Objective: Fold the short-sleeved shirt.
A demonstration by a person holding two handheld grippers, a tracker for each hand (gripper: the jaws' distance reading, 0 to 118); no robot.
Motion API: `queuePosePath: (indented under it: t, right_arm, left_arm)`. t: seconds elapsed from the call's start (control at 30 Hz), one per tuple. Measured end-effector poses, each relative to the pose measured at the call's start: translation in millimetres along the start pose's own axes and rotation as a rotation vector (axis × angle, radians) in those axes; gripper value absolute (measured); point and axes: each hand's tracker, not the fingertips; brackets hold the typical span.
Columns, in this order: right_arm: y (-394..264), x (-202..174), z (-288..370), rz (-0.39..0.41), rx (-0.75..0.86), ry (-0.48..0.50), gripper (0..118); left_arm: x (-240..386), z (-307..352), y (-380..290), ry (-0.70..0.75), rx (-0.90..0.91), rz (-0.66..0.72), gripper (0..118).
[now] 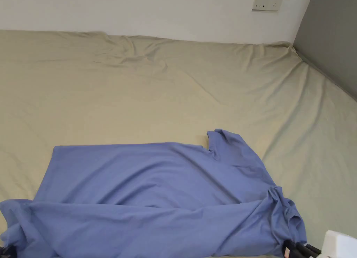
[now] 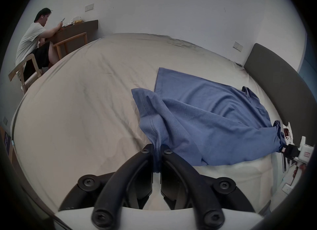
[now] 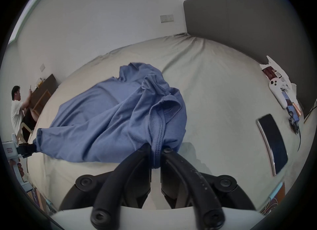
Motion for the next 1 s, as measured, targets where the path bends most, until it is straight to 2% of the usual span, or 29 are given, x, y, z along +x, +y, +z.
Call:
queuePosePath:
  t: [0.07,0.2,0.37,0.47,0.57,0.6,0.63,0.67,0.7,0.73,0.8,0.83,0.87,0.93,0.97,1.0]
  right_arm:
    - [-6.9,0.7,17.8,-0.001,0.002,0.003,13]
    - [-30.3,3.8,51.6,0.063,-0.022,-0.089,13]
    - [-71.9,11.1,70.7,0.042,-0.101,-0.078,13]
    - [-86.4,8.9,67.1,0.048,-0.128,-0.099,13]
    - [-91.6,10.1,55.7,0.045,-0.147,-0.103,15]
    - [-90.8,13.6,48.0,0.038,-0.163,-0.099,23]
    - [-91.5,15.5,40.8,0.029,-0.182,-0.106,34]
    - [-92.2,17.6,35.6,0.019,-0.201,-0.124,37]
    - [-90.8,20.0,37.9,0.001,-0.203,-0.130,37]
    - [-89.0,23.9,41.7,-0.034,-0.196,-0.101,38]
    - [-78.4,30.2,63.7,-0.137,-0.189,-0.036,45]
    - [-74.8,31.1,74.8,-0.157,-0.146,-0.025,45]
    - [-68.7,31.2,93.6,-0.136,-0.065,-0.030,45]
    - [-56.6,19.9,120.5,0.006,0.113,-0.089,45]
    - [-48.9,13.8,130.5,0.072,0.177,-0.095,45]
    - [-40.7,7.0,137.7,0.099,0.196,-0.086,45]
  left_arm:
    - [0.9,16.2,-5.0,0.004,0.006,-0.008,6]
    - [-2.4,49.8,-28.5,0.056,0.011,-0.019,6]
    - [-11.9,61.2,-73.5,0.095,-0.059,-0.031,6]
    - [-7.6,54.1,-93.9,0.115,-0.142,-0.072,6]
    - [-5.4,52.2,-104.2,0.099,-0.141,-0.071,6]
    - [-6.3,50.7,-104.8,0.090,-0.142,-0.058,10]
    - [-7.4,49.4,-105.8,0.081,-0.133,-0.038,23]
    - [-8.9,48.7,-106.0,0.079,-0.122,-0.009,54]
    - [-12.6,50.9,-104.1,0.089,-0.127,0.019,70]
    - [-14.3,53.2,-103.1,0.080,-0.137,0.031,76]
    - [-19.9,70.1,-98.5,0.033,-0.101,0.072,74]
    - [-29.7,69.6,-99.2,0.023,-0.067,0.079,74]
    - [-32.6,76.3,-95.3,0.031,-0.035,0.079,74]
    - [-30.6,89.7,-83.9,0.051,0.019,0.047,68]
    - [-27.6,97.4,-76.3,0.066,0.064,0.014,54]
    - [-25.4,100.5,-69.3,0.074,0.093,-0.001,38]
